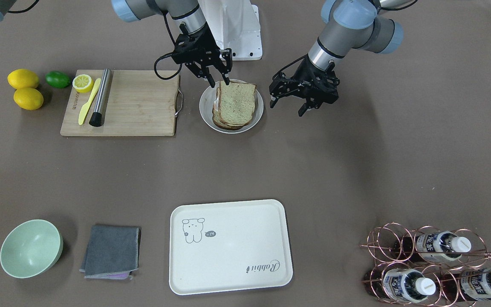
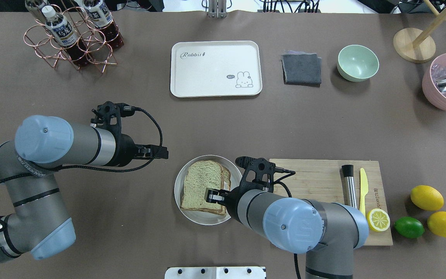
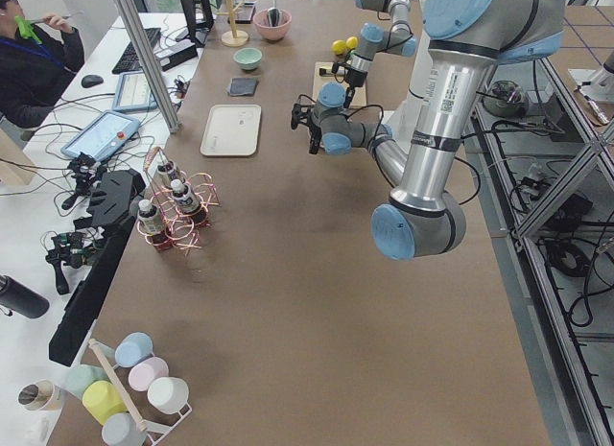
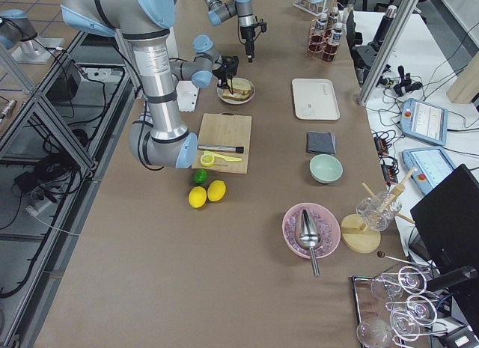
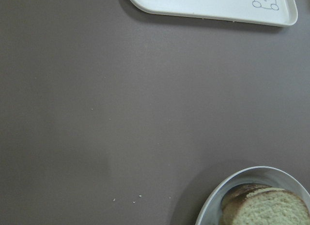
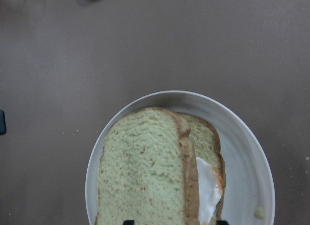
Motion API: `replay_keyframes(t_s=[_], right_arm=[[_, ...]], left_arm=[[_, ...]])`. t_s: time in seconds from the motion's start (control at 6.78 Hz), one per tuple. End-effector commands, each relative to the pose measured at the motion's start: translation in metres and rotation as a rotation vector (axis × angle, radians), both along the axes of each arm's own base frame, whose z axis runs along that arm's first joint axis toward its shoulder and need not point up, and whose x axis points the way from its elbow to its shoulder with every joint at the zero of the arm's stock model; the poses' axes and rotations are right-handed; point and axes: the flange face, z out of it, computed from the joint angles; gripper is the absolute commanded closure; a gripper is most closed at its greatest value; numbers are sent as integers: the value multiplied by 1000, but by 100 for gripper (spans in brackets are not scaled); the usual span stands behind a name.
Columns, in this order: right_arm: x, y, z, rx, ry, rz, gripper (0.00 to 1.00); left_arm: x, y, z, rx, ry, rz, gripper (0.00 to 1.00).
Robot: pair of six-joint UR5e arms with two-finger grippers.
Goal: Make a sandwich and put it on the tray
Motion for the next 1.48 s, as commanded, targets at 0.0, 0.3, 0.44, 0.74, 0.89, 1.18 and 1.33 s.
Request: replay_keyframes(t_s=[0.0, 0.3, 0.44, 0.74, 0.89, 1.18, 1.33], right_arm=[[57, -59, 9, -64, -16, -15, 0], [125, -122, 32, -102, 157, -72, 0], [170, -158, 45, -66, 263, -125, 0], [286, -220, 113, 63, 447, -284, 0], [355, -233, 161, 94, 486, -327, 0], [496, -219, 272, 174, 506, -451, 0], [564, -194, 350, 202, 498, -524, 0]], left_arm=[[2, 2, -1, 0, 1, 5, 1], [6, 2, 0, -1, -3, 8, 1], [7, 3, -2, -1, -1, 7, 1], [7, 3, -2, -2, -1, 5, 1], [7, 3, -1, -2, -2, 5, 1], [6, 3, 0, -3, -2, 4, 1], [7, 4, 0, -3, -2, 5, 1]])
